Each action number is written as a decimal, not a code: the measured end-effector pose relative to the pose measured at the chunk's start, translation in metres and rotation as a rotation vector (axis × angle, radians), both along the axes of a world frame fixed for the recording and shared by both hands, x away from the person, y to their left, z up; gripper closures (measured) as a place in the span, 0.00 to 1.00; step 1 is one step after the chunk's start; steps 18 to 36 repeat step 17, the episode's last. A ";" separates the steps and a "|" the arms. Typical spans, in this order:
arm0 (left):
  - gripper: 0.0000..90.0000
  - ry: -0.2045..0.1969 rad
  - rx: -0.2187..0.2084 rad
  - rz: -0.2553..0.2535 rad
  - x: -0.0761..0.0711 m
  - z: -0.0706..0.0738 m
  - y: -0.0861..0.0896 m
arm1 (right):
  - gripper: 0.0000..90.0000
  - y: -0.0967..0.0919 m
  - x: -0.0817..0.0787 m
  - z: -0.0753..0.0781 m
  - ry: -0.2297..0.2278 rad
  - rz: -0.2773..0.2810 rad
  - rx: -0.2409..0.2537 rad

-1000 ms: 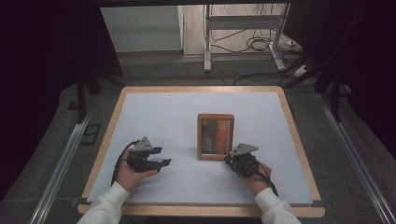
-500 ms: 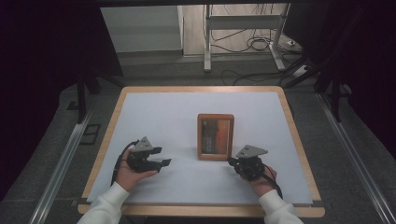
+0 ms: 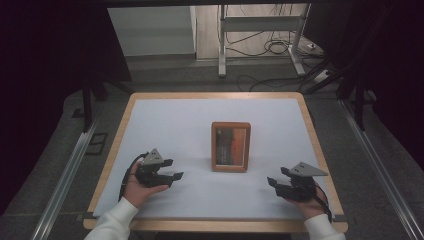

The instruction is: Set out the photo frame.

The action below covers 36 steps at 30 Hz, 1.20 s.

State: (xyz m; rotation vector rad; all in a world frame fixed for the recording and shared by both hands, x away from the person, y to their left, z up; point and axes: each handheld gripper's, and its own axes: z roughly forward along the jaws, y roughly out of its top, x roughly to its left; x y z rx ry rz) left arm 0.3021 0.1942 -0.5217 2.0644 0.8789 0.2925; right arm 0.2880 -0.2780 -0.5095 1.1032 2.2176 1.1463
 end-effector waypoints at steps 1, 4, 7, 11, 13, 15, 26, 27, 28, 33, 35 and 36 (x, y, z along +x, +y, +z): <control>0.36 0.000 0.000 0.000 0.000 0.000 0.000 | 0.38 -0.004 -0.001 -0.001 -0.005 -0.006 -0.002; 0.36 -0.001 0.000 0.004 -0.002 0.000 0.001 | 0.37 -0.011 -0.002 -0.003 -0.007 -0.020 -0.003; 0.36 0.000 0.002 0.006 -0.003 -0.001 0.001 | 0.37 -0.015 -0.001 -0.002 -0.010 -0.039 0.008; 0.36 0.003 0.004 0.006 -0.003 -0.001 0.001 | 0.30 -0.011 0.002 -0.003 -0.023 -0.052 -0.010; 0.36 0.005 0.007 0.005 -0.002 -0.002 0.001 | 0.27 -0.011 0.002 -0.004 -0.026 -0.073 -0.014; 0.36 0.005 0.009 0.002 -0.002 -0.002 0.001 | 0.26 -0.011 0.002 -0.003 -0.025 -0.083 -0.006; 0.36 0.006 0.009 0.002 -0.002 -0.002 0.001 | 0.25 -0.011 0.002 -0.003 -0.026 -0.087 -0.005; 0.36 0.006 0.009 0.002 -0.002 -0.002 0.001 | 0.25 -0.011 0.002 -0.003 -0.026 -0.087 -0.005; 0.36 0.006 0.009 0.002 -0.002 -0.002 0.001 | 0.25 -0.011 0.002 -0.003 -0.026 -0.087 -0.005; 0.36 0.006 0.009 0.002 -0.002 -0.002 0.001 | 0.25 -0.011 0.002 -0.003 -0.026 -0.087 -0.005; 0.36 0.006 0.009 0.002 -0.002 -0.002 0.001 | 0.25 -0.011 0.002 -0.003 -0.026 -0.087 -0.005; 0.36 0.006 0.009 0.002 -0.002 -0.002 0.001 | 0.25 -0.011 0.002 -0.003 -0.026 -0.087 -0.005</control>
